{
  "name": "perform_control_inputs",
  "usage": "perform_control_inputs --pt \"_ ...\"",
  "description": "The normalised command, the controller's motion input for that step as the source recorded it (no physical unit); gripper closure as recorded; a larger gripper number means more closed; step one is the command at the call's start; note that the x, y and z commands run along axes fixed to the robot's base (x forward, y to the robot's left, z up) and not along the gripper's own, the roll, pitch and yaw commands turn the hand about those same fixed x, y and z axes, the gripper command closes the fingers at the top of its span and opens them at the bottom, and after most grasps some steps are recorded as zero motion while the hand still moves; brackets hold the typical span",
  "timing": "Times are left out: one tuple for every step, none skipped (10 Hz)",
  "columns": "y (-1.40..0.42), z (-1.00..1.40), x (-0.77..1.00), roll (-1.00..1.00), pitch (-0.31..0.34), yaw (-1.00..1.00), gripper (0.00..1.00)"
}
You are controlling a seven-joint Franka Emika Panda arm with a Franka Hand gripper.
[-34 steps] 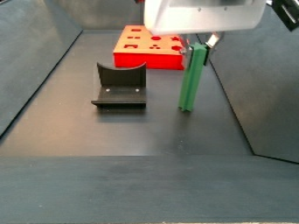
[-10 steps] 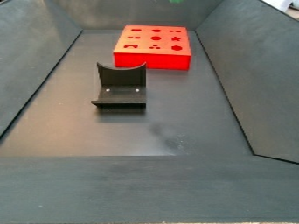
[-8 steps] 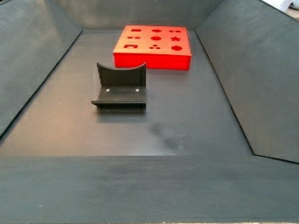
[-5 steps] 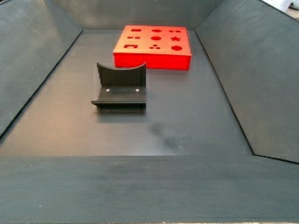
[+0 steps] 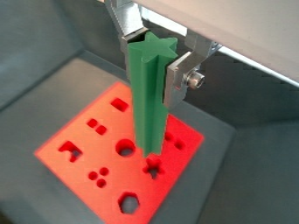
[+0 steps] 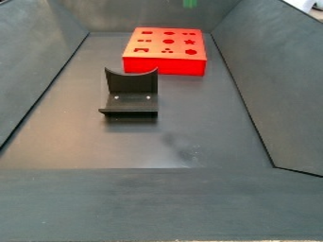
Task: Pick up the star object. Move up. Move to above the board. Insert the star object.
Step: Insert the star object.
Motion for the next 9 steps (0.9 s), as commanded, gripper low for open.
perform_control_inputs --pt "-0.04 -0.71 -0.19 0.0 0.0 -0.69 1.0" --pt "0.0 -0.67 0.0 0.0 0.033 -1.0 1.0" --pt "0.0 -0.24 0.0 -0.01 0.011 -0.66 1.0" --pt "0.0 0.0 0.0 -0.01 0.0 0.0 1.0" --pt "0.12 0.0 0.07 -0.01 0.026 -0.17 1.0" --pt "0.0 -0.18 0.0 -0.02 0.063 -0.96 1.0" --pt "0.0 -0.25 0.0 0.0 0.03 -1.0 1.0" --pt "0.0 -0.29 0.0 0.0 0.01 -1.0 1.0" --pt "0.0 -0.31 0.0 0.0 0.0 -1.0 1.0"
